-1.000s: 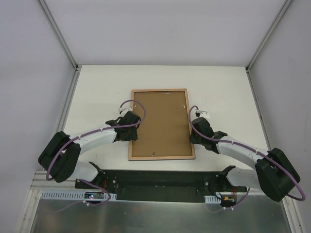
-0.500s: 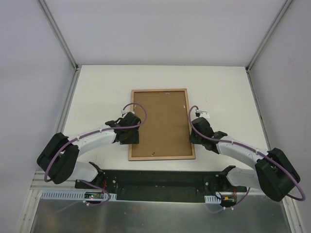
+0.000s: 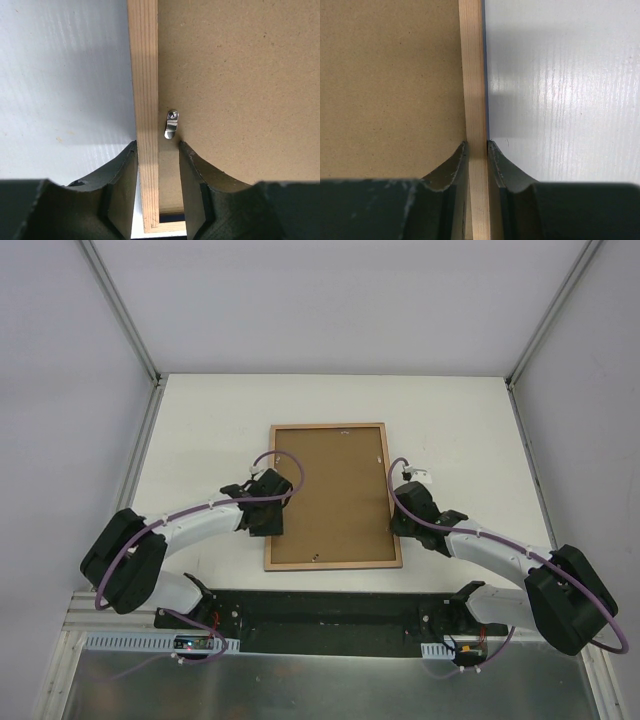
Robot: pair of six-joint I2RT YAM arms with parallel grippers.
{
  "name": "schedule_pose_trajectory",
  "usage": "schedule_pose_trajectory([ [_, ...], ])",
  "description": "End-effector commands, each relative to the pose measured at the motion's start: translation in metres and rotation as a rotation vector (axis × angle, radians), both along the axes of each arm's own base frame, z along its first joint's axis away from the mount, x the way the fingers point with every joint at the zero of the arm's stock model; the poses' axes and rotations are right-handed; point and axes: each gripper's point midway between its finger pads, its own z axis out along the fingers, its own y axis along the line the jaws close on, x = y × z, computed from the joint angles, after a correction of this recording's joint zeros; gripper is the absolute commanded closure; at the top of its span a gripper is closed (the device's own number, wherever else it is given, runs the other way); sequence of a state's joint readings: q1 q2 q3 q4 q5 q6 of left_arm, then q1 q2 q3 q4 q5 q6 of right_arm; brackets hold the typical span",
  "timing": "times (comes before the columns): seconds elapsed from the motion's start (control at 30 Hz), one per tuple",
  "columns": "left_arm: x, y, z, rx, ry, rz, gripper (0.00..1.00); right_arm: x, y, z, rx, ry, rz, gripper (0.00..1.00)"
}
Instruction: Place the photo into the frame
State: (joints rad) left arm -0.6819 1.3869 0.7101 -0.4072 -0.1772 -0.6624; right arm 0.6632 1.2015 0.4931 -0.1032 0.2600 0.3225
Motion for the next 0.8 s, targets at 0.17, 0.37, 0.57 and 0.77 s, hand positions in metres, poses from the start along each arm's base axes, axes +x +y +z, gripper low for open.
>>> schedule_pose_trajectory([
  [0.17, 0.001, 0.024, -0.016, 0.151, 0.027, 0.039, 0.8, -0.022, -0.006, -0.018, -0.028, 0.092, 0.037, 0.97],
  [0.37, 0.01, 0.027, -0.016, 0.153, 0.015, 0.085, 0.84, -0.022, -0.006, -0.017, -0.026, 0.09, 0.039, 0.97],
  [0.57, 0.02, 0.025, -0.011, 0.136, 0.003, 0.085, 0.65, -0.023, -0.005, -0.017, -0.023, 0.092, 0.044, 0.97],
  [0.77, 0.023, 0.024, -0.012, 0.138, 0.007, 0.066, 0.59, -0.022, -0.005, -0.018, -0.022, 0.093, 0.043, 0.98],
])
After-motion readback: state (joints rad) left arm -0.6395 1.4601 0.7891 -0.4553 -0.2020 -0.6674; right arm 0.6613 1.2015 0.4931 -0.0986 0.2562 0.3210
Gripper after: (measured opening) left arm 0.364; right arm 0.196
